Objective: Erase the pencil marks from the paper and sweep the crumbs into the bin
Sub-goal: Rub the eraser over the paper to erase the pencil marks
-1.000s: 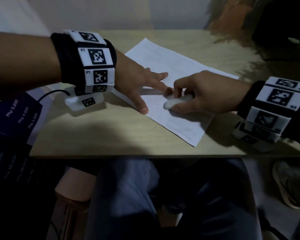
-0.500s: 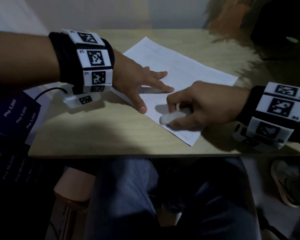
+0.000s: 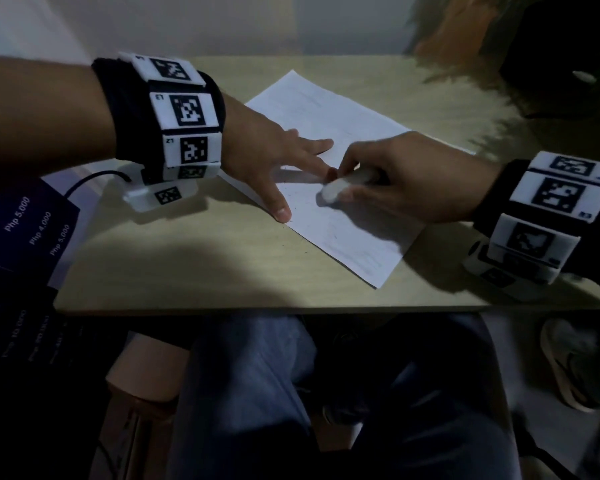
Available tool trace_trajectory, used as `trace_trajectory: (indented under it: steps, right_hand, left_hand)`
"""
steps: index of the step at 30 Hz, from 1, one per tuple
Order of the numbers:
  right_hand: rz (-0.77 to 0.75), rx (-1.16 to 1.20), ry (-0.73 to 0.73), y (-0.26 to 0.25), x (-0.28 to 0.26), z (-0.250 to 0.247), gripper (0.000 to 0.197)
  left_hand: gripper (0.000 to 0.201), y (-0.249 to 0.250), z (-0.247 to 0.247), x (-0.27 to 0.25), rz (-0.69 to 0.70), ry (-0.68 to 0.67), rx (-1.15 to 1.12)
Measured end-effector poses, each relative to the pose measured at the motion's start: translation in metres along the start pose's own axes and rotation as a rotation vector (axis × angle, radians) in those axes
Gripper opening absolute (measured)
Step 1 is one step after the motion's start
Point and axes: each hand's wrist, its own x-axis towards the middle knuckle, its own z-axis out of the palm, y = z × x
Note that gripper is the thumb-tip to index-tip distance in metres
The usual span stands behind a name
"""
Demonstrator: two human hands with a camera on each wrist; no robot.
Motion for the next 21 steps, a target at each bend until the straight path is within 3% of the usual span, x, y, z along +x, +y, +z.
trace_trajectory:
  steps: [5, 9, 11, 14, 19, 21]
  right_hand:
    - [-0.034, 0.106, -0.209, -0.012, -0.005, 0.001, 0.039]
    - [0.043, 0.010, -0.029, -0.004, 0.000, -0.001, 0.038]
    - [-0.014, 0.010, -0.067, -0.006, -0.003, 0.001, 0.034]
    - [-0.027, 0.128, -0.241, -0.014, -0.010, -0.001, 0.039]
    - [0.023, -0.009, -0.013, -0.006, -0.005, -0.001, 0.042]
    - [-0.042, 0.022, -0.074, -0.009, -0.010, 0.003, 0.038]
  left_hand:
    - [0.094, -0.001, 0.001, 0.000, -0.009, 0.008, -0.006]
    - [0.096, 0.001, 0.001, 0.000, -0.004, 0.013, -0.005]
    - [0.098, 0.001, 0.000, 0.000, -0.007, 0.006, 0.002]
    - [0.097, 0.001, 0.000, -0.001, -0.011, 0.002, -0.013]
    - [0.100, 0.002, -0.001, 0.000, -0.024, 0.002, 0.010]
    - [0.098, 0.001, 0.000, 0.001, -0.026, 0.008, 0.027]
